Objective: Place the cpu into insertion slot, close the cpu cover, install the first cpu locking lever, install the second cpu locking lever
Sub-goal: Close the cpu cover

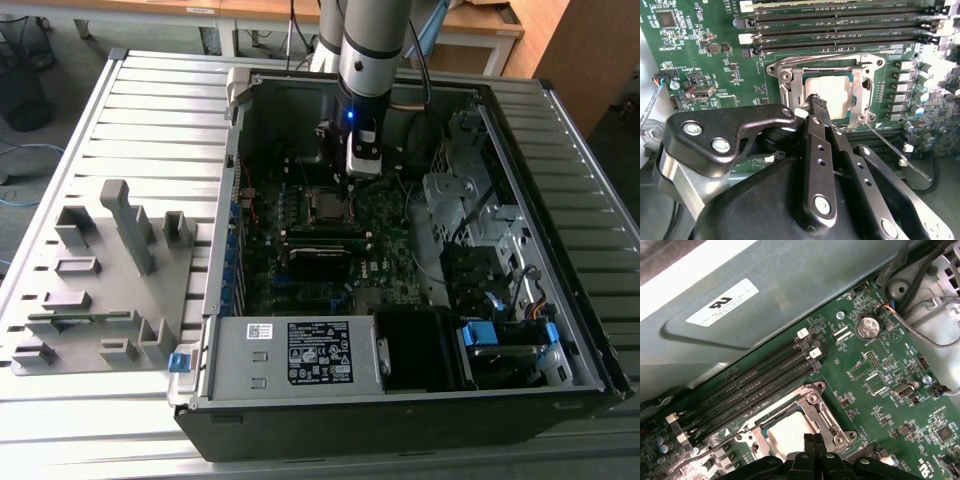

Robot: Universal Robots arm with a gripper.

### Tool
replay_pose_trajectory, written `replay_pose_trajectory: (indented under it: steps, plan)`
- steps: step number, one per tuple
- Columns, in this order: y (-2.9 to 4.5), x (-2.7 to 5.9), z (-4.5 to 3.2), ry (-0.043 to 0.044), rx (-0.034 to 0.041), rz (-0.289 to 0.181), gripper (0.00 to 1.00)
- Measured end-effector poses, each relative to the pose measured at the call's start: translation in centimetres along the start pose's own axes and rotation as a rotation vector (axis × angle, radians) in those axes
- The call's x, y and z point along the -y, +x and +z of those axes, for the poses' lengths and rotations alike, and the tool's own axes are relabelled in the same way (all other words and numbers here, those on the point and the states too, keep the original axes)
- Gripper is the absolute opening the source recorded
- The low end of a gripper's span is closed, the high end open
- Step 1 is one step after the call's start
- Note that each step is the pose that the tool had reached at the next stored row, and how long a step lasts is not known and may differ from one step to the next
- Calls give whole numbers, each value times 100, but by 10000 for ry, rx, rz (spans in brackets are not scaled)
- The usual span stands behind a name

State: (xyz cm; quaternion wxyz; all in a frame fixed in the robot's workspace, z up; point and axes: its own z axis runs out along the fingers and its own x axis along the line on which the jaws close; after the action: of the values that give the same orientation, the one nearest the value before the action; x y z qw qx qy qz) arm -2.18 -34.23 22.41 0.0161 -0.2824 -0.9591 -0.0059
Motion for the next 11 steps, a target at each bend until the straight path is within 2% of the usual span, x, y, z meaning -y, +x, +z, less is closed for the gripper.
replay_pose_trajectory:
  steps: [11]
  plan:
    - [0,0,0,29,7,-1303,10]
